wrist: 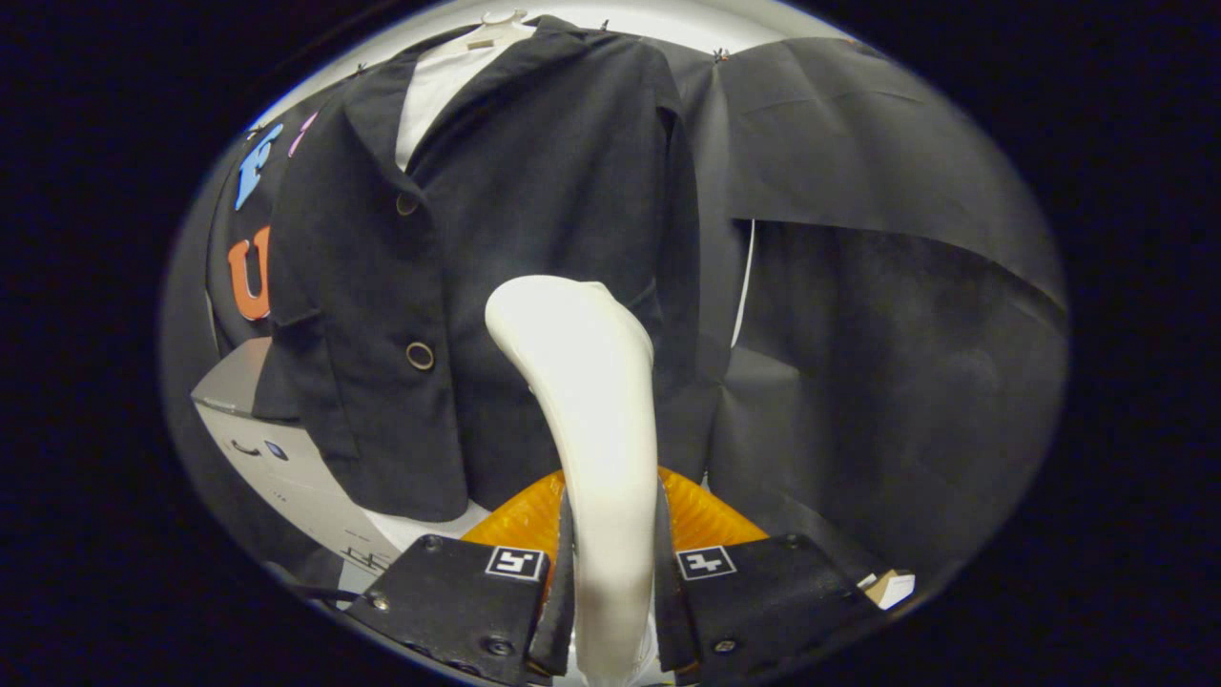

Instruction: Iron the clothes twice with a garment steamer, once on the left side and once on the right side.

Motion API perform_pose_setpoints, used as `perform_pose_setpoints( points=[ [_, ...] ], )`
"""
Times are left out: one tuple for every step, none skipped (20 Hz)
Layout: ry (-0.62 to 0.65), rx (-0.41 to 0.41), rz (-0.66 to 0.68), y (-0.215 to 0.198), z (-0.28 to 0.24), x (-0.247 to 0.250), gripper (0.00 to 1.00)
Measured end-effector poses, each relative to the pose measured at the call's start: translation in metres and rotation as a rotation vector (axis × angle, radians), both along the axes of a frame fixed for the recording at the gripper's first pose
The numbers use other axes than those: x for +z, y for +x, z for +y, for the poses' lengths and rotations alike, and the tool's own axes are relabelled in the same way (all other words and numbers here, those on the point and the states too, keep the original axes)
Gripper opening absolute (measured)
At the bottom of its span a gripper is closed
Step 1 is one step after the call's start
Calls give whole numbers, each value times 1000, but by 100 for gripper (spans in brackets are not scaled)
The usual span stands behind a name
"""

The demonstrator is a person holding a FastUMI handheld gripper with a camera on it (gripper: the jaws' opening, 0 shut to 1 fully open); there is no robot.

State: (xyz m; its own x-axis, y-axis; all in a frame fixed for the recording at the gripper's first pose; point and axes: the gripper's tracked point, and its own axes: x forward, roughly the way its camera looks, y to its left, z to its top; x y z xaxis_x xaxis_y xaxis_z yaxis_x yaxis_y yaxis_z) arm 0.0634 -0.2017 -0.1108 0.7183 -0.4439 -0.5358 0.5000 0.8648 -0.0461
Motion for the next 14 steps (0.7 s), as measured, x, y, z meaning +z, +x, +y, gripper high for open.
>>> perform_pose_setpoints(
  points=[
    [1,2,6,-2,1,-5,37],
    [7,-2,12,-5,2,-10,37],
    [12,-2,24,-5,2,-16,37],
    [14,-8,33,-6,3,-24,37],
    [14,-16,40,-8,2,-30,37],
    [17,-22,50,-9,2,-39,37],
    [23,-28,67,-11,2,-48,37],
    [34,-36,80,-14,3,-55,37],
    [43,-44,98,-16,2,-64,37],
    [56,-50,120,-20,3,-73,37],
    [71,-53,134,-21,5,-78,37],
    [79,-54,148,-23,6,-84,37],
    [78,-53,153,-24,6,-86,37],
    [73,-48,160,-26,6,-88,37]
  ],
)
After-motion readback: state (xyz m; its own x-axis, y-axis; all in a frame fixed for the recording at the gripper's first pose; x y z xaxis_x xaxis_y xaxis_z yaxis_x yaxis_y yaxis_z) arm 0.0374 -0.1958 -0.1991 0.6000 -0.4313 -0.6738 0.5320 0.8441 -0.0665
